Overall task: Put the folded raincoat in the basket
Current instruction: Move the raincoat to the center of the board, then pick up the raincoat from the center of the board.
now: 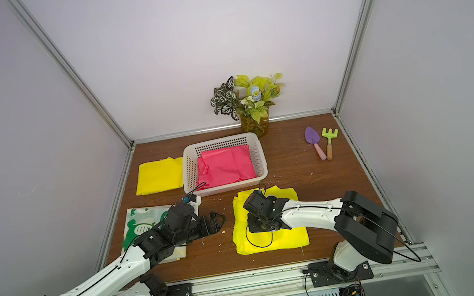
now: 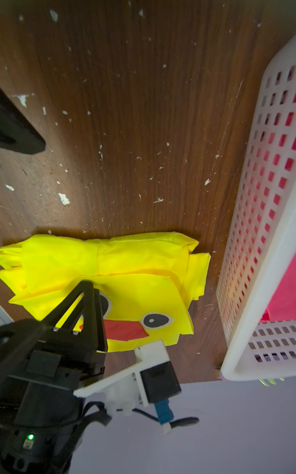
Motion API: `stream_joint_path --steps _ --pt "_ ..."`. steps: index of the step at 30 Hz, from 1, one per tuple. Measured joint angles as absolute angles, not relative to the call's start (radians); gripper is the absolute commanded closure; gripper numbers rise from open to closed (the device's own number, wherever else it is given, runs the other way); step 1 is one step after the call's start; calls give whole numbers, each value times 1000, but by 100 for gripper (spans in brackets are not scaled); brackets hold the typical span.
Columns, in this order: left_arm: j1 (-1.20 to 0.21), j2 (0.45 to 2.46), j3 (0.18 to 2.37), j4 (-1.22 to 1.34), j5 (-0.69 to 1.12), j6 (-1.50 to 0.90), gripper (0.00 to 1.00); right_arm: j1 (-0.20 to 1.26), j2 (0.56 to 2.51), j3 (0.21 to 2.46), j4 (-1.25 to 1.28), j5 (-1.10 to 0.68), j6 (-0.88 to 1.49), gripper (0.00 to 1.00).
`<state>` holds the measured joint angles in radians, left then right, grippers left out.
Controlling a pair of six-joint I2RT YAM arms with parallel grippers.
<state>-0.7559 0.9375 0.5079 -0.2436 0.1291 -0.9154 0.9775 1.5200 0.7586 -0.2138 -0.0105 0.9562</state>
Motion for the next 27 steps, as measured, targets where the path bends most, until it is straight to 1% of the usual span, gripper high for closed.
stream_joint_path --steps 3,5,6,10,13,16,19,22,24,27 --pt "-768 926 495 -243 122 -931 0 1007 1562 804 -208 -26 973 63" --pt "-783 927 493 -243 114 -939 0 1019 1576 827 -209 -39 985 61" --pt "-790 928 493 -242 110 -941 0 1022 1578 835 -212 -43 988 59" --pt "-819 968 493 -223 104 -952 0 1024 1555 870 -252 -53 989 45" --pt "-829 1011 492 -187 109 -963 0 1001 1483 883 -316 -48 975 40" --pt "-831 1053 492 -132 113 -977 1 919 1363 878 -406 -23 946 39" --pt "-836 1105 498 -99 116 -984 9 784 1222 831 -463 -2 906 38" --pt "-849 1160 513 -80 123 -984 11 643 1104 759 -511 10 863 37" --pt "-864 1188 522 -72 124 -984 12 583 1069 716 -537 11 839 37" --pt "-892 1221 529 -57 122 -984 11 533 1077 662 -551 -6 810 37"
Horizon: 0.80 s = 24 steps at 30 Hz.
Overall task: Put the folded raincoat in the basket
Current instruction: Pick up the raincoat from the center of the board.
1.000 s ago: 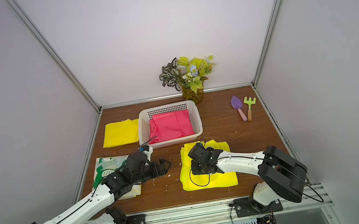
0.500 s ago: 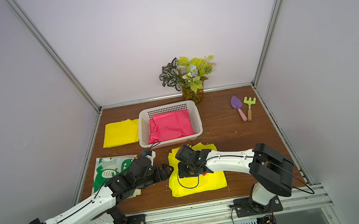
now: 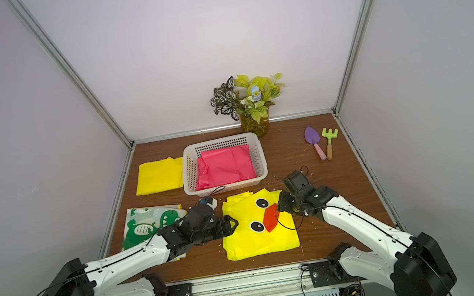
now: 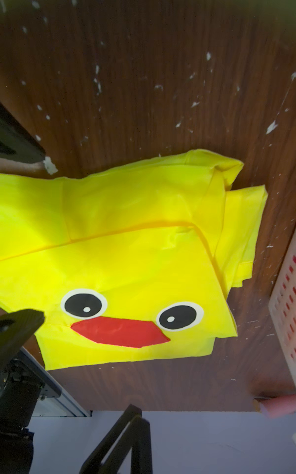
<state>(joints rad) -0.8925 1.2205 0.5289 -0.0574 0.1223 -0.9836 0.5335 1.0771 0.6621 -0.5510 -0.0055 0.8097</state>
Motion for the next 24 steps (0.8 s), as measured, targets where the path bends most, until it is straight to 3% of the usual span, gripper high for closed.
stream_joint_path --steps 14,24 --pt "-930 1337 541 4 126 -984 13 477 1156 532 -440 -66 764 40" --pt "-930 1362 546 22 126 -972 22 476 1178 511 -361 -113 748 48"
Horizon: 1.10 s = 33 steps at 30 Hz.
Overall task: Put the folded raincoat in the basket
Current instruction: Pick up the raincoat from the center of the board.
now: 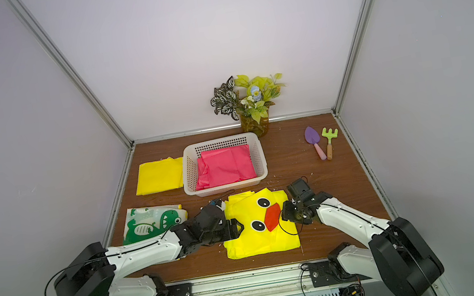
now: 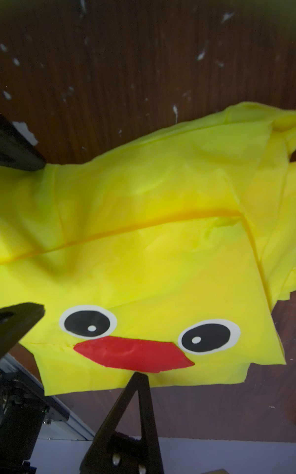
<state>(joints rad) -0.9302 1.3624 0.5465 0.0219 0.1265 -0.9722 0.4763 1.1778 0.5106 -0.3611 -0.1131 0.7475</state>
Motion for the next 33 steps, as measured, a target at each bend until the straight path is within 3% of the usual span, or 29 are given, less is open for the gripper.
stream_joint_path --steps 8,16,18,20,22,33 --pt "-931 1403 572 24 127 -961 36 476 1149 476 -322 -120 751 60" --pt "-931 1447 627 -29 130 -937 61 480 1114 448 -324 -133 778 81" --pt "-931 1457 649 -46 130 -928 62 483 1108 448 -333 -133 785 86" --pt "-932 1466 672 -63 132 -921 77 484 1104 448 -338 -134 787 91" --pt "-932 1473 693 -77 134 -913 99 485 1102 449 -345 -136 789 97" --pt "-937 1464 783 -170 132 -881 100 505 1045 501 -453 -141 782 100"
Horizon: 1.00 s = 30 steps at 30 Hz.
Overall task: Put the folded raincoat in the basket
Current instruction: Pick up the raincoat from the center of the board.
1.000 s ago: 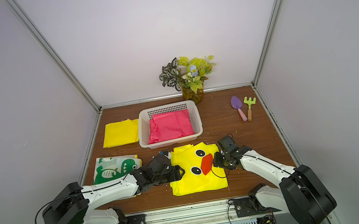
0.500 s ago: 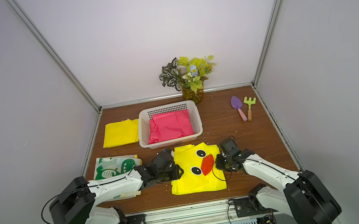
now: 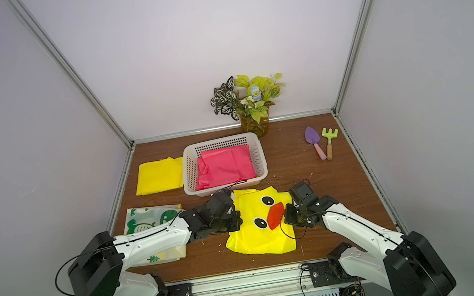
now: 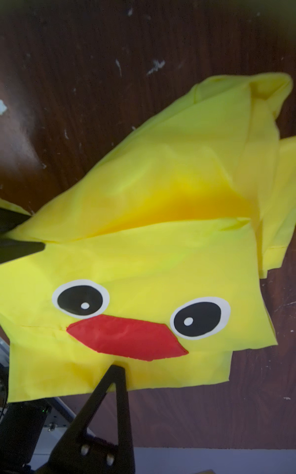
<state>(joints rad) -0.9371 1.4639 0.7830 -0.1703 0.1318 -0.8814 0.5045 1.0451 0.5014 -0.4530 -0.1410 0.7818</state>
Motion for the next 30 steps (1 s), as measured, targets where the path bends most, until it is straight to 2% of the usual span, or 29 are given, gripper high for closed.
stream_joint_path --steps 13,30 --pt "-950 1380 784 -244 123 -882 100 530 991 599 -559 -164 771 100" --pt "-963 1240 767 -287 118 -894 100 633 950 639 -591 -165 786 100"
